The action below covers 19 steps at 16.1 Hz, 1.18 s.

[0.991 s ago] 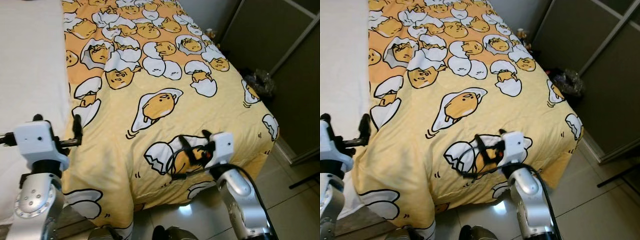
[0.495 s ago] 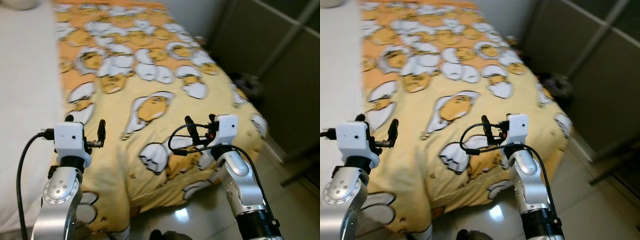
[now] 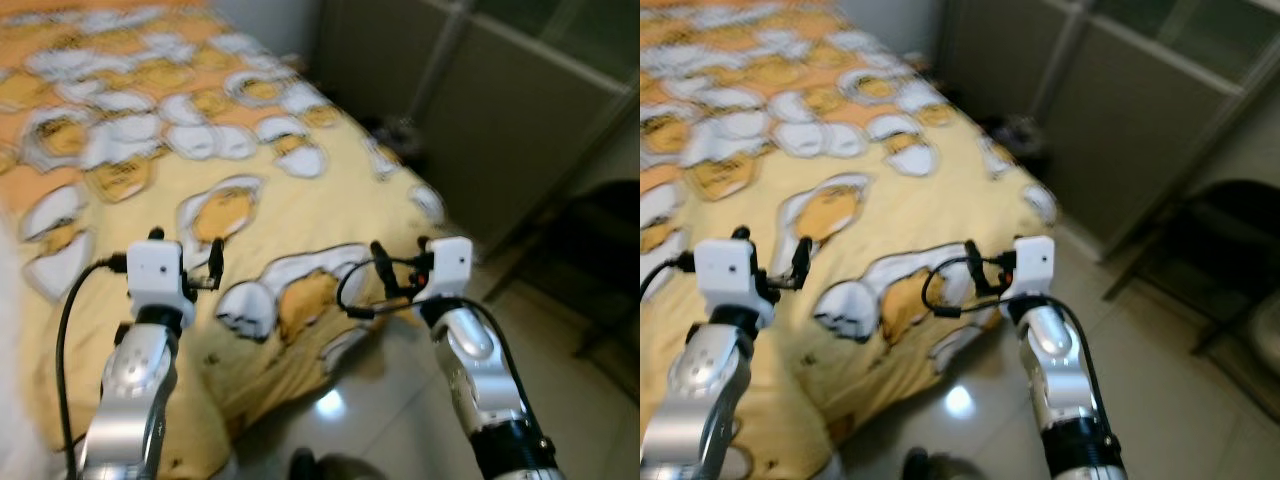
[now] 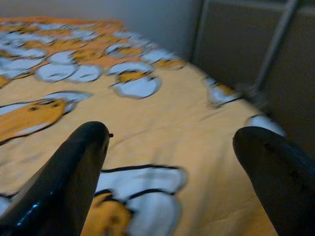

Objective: Clean up the room

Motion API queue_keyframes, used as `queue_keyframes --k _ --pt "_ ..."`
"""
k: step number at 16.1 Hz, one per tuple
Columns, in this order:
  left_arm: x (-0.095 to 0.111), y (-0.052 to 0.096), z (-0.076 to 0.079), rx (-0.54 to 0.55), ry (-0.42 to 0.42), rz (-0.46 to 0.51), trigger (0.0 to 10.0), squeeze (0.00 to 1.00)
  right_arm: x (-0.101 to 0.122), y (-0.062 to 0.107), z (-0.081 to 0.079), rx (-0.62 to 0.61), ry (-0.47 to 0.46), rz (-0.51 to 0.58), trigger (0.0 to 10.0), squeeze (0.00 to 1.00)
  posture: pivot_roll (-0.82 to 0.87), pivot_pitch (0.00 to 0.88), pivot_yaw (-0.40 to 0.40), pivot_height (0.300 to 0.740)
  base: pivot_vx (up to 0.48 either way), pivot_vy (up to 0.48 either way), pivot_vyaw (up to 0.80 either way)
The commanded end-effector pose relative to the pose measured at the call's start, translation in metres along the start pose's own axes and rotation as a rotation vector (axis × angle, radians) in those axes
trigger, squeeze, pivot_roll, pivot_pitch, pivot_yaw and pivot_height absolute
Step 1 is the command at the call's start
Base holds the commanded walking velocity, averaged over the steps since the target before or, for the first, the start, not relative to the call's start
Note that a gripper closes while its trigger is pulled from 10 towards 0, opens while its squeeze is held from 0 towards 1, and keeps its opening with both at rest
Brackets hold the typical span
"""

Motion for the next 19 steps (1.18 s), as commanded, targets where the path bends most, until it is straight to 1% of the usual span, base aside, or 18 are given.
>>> queue_keyframes --k 1,2,4,6,8,11,12,13,14,15,17,18,19 --pt "0.000 -0.002 0.013 -0.038 0.017 0.006 10.0 0.00 0.007 0.001 0.018 -0.060 0.027 0.029 10.0 0.00 0.16 0.000 -0.157 0.740 0.307 -0.364 -0.77" --pt "0.000 -0.004 0.017 -0.048 0.021 0.009 10.0 0.00 0.005 0.003 0.022 -0.079 0.025 0.026 10.0 0.00 0.16 0.000 -0.156 0.740 0.319 -0.356 -0.77" --pt "0.001 -0.006 0.023 -0.076 0.020 0.018 10.0 0.00 0.003 0.004 0.025 -0.086 0.026 0.024 10.0 0.00 0.15 0.000 -0.156 0.740 0.321 -0.354 -0.77" --pt "-0.002 -0.006 0.026 -0.083 0.018 0.011 10.0 0.00 0.002 0.005 0.027 -0.094 0.024 0.021 10.0 0.00 0.14 0.000 -0.155 0.740 0.319 -0.354 -0.77" --pt "-0.004 -0.009 0.029 -0.092 0.024 0.011 10.0 0.00 0.001 0.008 0.032 -0.121 0.020 0.029 10.0 0.00 0.13 0.000 -0.155 0.740 0.319 -0.354 -0.77" --pt "-0.011 -0.016 0.031 -0.101 0.021 -0.011 10.0 0.00 0.000 0.011 0.045 -0.196 -0.017 0.035 10.0 0.00 0.13 0.000 -0.153 0.740 0.336 -0.337 -0.77" --pt "-0.013 -0.018 0.026 -0.069 0.034 -0.017 10.0 0.00 -0.001 0.014 0.056 -0.268 -0.056 0.035 10.0 0.00 0.12 0.000 -0.154 0.740 0.000 0.000 -0.77" --pt "-0.015 -0.021 0.018 -0.031 0.040 -0.025 10.0 0.00 -0.004 0.020 0.075 -0.397 -0.064 0.021 10.0 0.00 0.12 0.000 -0.154 0.740 0.000 0.000 -0.77" --pt "-0.020 -0.023 0.011 0.010 0.029 -0.047 10.0 0.00 -0.008 0.028 0.092 -0.497 0.014 -0.013 10.0 0.00 0.12 0.000 -0.159 0.740 0.000 0.000 0.00" --pt "-0.024 -0.024 0.007 0.034 0.032 -0.061 10.0 0.00 -0.008 0.031 0.098 -0.512 0.059 -0.027 10.0 0.00 0.12 0.000 -0.161 0.740 0.000 0.000 0.00" --pt "-0.025 -0.025 0.005 0.042 0.039 -0.059 10.0 0.00 -0.006 0.027 0.094 -0.466 0.074 -0.017 10.0 0.00 0.12 0.000 -0.163 0.740 0.000 0.000 0.00" --pt "-0.018 -0.025 0.014 0.000 0.056 -0.023 10.0 0.00 -0.003 0.022 0.085 -0.424 0.077 -0.001 10.0 0.00 0.12 0.000 -0.161 0.740 0.480 0.000 0.00" --pt "-0.018 -0.026 0.015 0.005 0.044 -0.022 10.0 0.00 -0.003 0.020 0.083 -0.418 0.074 0.003 10.0 0.00 0.12 0.000 -0.161 0.740 0.480 0.000 0.00"
Point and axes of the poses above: a point about 5 cm out from each wrist's last joint towards the gripper, its own y axis pointing back from the gripper into the wrist, its own x axis along the axis of the wrist's last joint, z = x × y, the point moved 4 cm from there along -y, pointing out of the wrist towards the gripper, and after that the axes turned 5 degrees about -y, right-handed, at the moved point
